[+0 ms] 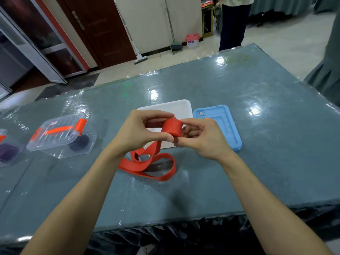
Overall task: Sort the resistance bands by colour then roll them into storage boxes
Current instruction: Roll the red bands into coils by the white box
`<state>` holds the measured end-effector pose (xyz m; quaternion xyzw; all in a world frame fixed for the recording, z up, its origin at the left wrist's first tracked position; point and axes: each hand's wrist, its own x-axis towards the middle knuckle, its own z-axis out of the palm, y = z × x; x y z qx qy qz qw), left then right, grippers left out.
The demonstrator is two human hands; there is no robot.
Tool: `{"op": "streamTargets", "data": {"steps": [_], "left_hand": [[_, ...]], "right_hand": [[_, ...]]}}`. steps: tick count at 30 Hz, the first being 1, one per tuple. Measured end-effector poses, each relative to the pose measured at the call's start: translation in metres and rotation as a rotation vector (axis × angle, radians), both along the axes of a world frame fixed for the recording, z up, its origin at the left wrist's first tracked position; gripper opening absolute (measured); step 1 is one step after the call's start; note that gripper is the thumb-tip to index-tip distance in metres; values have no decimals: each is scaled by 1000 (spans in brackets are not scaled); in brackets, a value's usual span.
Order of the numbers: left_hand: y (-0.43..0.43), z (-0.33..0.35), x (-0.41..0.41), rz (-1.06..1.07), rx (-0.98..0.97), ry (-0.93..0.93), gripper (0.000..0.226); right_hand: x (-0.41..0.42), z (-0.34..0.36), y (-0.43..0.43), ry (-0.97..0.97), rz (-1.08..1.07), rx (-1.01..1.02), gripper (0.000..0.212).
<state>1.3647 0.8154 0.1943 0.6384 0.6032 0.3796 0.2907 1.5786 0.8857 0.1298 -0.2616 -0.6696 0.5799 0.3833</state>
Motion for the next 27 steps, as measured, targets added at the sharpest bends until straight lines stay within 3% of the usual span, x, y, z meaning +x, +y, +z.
{"op": "streamTargets", "data": {"steps": [5, 12, 14, 16, 19, 22, 24, 27], "left_hand": [[-8, -12, -14, 4, -100, -324, 58], [-10, -13, -5, 83, -60, -289, 55], [-12, -8, -5, 82, -65, -190, 52], [-15, -2, -4, 48, -59, 58, 48], [-15, 10, 2, -15, 6, 529, 38], [-10, 21, 10, -78, 23, 830, 55], [-8, 27, 11, -103, 35, 873, 55], [-13, 28, 6, -72, -3, 499, 50]], "right_hand": [[-7, 2, -4, 155, 65, -178, 42], [-18, -3, -8, 165, 103, -231, 52], [-14, -3, -5, 3, 117, -144, 69], [-7, 1, -4, -225, 128, 49, 79], [-2, 9, -3, -518, 23, 434, 64], [-3, 12, -4, -568, -29, 561, 49], [-2, 9, -4, -484, 2, 542, 36], [5, 6, -5, -219, -8, 363, 30]]}}
